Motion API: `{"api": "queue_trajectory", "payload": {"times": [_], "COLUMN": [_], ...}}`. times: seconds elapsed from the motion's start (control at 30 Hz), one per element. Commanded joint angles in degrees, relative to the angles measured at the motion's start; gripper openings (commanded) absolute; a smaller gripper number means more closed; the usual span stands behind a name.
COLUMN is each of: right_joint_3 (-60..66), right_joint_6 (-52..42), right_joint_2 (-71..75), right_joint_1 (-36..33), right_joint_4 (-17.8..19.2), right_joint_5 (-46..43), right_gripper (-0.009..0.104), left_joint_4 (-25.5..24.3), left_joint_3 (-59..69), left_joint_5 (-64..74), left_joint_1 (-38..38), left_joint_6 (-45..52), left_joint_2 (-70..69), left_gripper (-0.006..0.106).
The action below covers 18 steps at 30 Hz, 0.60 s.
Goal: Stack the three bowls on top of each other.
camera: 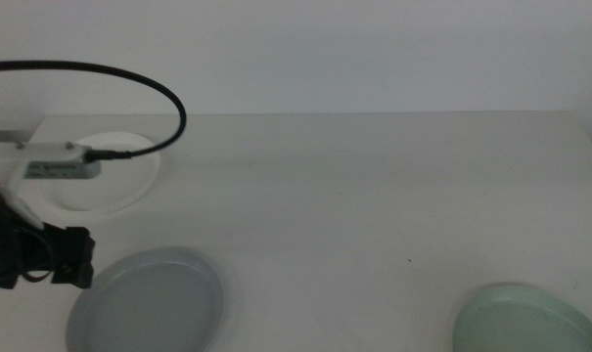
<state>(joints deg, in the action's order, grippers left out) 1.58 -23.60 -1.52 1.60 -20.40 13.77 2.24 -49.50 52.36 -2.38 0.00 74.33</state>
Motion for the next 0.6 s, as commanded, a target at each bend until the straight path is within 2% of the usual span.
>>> {"api": "queue_trajectory", "payload": {"times": [0.0,0.57], "right_joint_3": [-0.3,-0.3], "right_joint_6": [-0.5,-0.5], "right_joint_2": [-0.7,-0.7], "right_joint_1": [0.4,0.4], "right_joint_4": [0.2,0.2], "right_joint_5": [-4.4,-4.4], "right_gripper": [0.052,0.052], "left_joint_4": [0.7,2.2], "left_joint_3": [-1.4,-1.4], "left_joint_5": [-3.2,-8.4], "left_joint_1": [0.1,0.1], "left_joint_6": [0.0,1.4], "left_joint_2": [2.0,18.4], "left_gripper": [0.105,0.105]}}
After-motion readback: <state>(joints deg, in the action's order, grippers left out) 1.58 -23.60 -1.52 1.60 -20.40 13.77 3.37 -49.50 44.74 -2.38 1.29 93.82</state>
